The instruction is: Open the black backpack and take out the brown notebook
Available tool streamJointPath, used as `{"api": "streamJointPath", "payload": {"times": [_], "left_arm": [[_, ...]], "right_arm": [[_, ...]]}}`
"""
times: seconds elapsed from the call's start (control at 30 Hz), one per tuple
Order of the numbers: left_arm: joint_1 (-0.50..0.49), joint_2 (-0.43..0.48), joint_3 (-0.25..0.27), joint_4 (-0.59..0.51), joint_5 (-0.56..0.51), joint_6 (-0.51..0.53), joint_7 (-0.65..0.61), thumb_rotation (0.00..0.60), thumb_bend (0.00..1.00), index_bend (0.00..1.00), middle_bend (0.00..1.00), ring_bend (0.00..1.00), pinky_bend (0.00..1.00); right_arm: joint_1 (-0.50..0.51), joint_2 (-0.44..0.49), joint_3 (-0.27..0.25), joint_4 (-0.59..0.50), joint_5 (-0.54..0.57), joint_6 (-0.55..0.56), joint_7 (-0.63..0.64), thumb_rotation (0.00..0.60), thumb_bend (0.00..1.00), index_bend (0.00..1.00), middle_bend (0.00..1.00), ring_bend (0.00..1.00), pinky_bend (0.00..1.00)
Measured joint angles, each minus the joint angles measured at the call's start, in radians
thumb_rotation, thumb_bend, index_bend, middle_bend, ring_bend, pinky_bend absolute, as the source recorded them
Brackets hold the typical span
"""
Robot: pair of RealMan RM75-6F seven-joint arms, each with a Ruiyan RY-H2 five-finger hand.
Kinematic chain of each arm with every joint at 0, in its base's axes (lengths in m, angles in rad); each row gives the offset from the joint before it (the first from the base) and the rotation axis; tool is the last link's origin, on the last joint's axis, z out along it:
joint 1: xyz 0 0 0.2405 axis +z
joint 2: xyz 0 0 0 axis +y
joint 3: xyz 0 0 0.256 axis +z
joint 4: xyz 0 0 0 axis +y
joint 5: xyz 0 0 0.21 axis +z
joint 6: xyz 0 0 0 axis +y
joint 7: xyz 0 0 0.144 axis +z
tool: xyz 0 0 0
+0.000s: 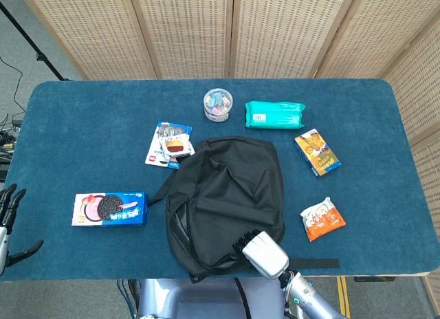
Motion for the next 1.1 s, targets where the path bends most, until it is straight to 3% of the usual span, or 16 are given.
{"api": "streamJointPath", "payload": {"times": [0.27, 0.57, 0.73, 0.83, 1.0, 1.1], "left_arm": [[-0.014, -0.021, 0.011, 0.005, 0.014, -0.032, 0.038, 0.600, 0.00, 0.00, 0.00, 0.00, 0.00], [-0.064, -0.045, 0.031, 0.025, 0.105, -0.084, 0.035, 0.600, 0.00, 0.00, 0.00, 0.00, 0.00], [-0.134, -0.053, 0.042, 0.056, 0.184, -0.142, -0.012, 0.600, 0.00, 0.01, 0.00, 0.00, 0.00], [-0.181, -0.070, 0.048, 0.073, 0.249, -0.172, -0.035, 0.600, 0.00, 0.10, 0.00, 0.00, 0.00], [-0.285, -0.141, 0.061, 0.154, 0.373, -0.211, -0.137, 0.600, 0.00, 0.18, 0.00, 0.00, 0.05], [-0.346, -0.195, 0.064, 0.190, 0.399, -0.247, -0.171, 0.600, 0.00, 0.21, 0.00, 0.00, 0.06]], "right_arm": [[0.043, -0.037, 0.076, -0.006, 0.066, -0.009, 0.034, 0.600, 0.65, 0.59, 0.65, 0.58, 0.62], [0.096, -0.049, 0.234, -0.125, 0.275, -0.069, -0.019, 0.600, 0.68, 0.61, 0.66, 0.59, 0.62], [0.120, -0.059, 0.315, -0.196, 0.473, -0.096, -0.095, 0.600, 0.72, 0.61, 0.66, 0.59, 0.62], [0.139, -0.069, 0.368, -0.229, 0.628, -0.100, -0.144, 0.600, 0.72, 0.61, 0.66, 0.59, 0.62], [0.184, -0.067, 0.443, -0.302, 0.921, -0.101, -0.220, 0.600, 0.72, 0.61, 0.66, 0.59, 0.62], [0.221, -0.057, 0.476, -0.347, 1.040, -0.093, -0.251, 0.600, 0.72, 0.61, 0.66, 0.59, 0.62]]}}
